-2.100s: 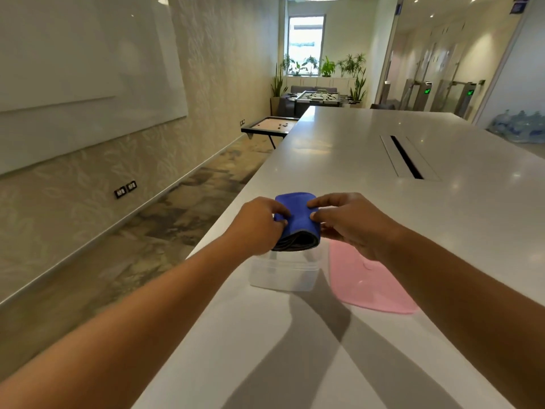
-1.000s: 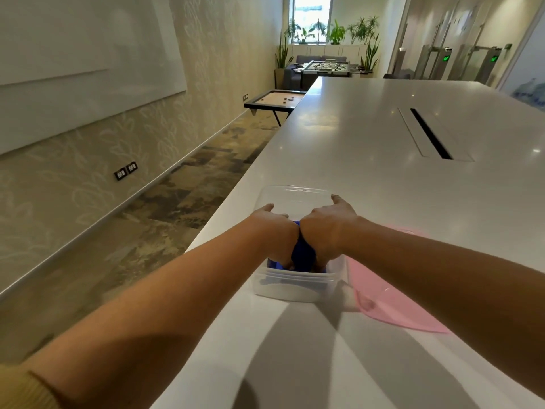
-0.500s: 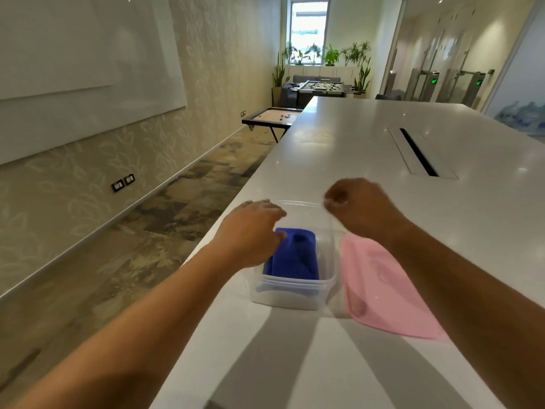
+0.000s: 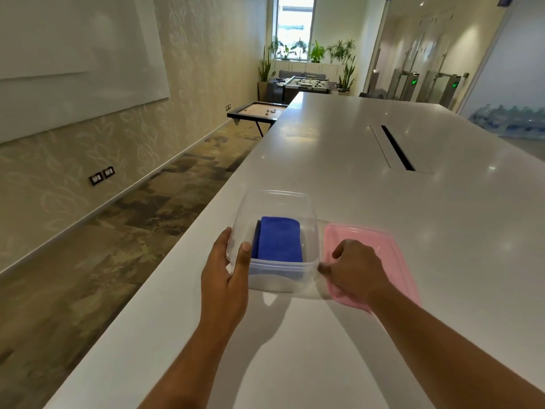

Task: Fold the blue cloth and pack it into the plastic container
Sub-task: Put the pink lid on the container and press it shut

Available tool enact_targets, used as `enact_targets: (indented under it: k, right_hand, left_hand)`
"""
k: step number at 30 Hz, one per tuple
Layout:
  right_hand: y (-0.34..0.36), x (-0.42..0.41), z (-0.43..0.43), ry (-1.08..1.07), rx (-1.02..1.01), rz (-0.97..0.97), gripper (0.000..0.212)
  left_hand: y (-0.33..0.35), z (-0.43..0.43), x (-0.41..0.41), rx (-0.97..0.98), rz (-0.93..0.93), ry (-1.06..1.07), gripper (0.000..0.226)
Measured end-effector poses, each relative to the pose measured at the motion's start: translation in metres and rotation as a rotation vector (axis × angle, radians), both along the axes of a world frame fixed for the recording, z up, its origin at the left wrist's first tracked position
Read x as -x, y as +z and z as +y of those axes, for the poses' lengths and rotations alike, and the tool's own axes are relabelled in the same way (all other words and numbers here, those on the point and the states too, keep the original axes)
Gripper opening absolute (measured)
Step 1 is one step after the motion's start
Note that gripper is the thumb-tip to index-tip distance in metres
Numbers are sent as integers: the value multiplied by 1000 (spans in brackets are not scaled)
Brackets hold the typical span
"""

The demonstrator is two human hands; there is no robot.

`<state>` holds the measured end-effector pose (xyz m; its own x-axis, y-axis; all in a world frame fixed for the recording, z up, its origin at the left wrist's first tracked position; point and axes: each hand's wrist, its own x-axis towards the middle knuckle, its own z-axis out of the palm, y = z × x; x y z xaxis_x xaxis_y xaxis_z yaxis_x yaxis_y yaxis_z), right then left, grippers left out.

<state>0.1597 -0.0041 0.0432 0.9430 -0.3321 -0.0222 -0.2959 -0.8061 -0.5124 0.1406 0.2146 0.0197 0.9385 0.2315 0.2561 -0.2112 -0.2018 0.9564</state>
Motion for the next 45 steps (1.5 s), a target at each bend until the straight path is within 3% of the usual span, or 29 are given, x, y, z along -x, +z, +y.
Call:
enact_targets:
  k: [6,11,15,18,21,23,26,30,34,41,45]
  right_hand:
    - [3,3,0,-35,-34,-75,20]
    - [53,7,-22,-103,13,-320,27]
    - [106,20,-46,-104,-318,-520,17]
    - [144,41,-51,-27,-633,-624,17]
    - [167,58,-44,109,-944,-627,24]
    - [171,61,-38,176,-1115,-608,18]
    - [164,59,-29,258,-1388,-546,30]
    - [140,50,-15,260,-1613,-446,21]
    - [110,35,-5,158,-1583,-401,19]
    - [72,4,5,-42,-1007,-271,16]
    - [60,-5,14,-63,-798,-274,22]
  left_hand:
    - [-7,4,-2,42,15,-15,62]
    - [-1,3,0,59,-22,96,58]
    - [27,8,1,41,-251,306,38]
    - [50,6,0,83,-388,275,38]
    - [77,-3,-5,160,-248,92,57]
    - [93,-11,-11,113,-99,-49,63]
    - [112,-23,-16,23,53,-206,74]
    - [121,-19,-24,-29,65,-237,36]
    - [120,-2,-29,-50,64,-175,20]
    - [108,10,-43,-252,161,-111,43]
    - [95,15,-51,-442,165,-82,46]
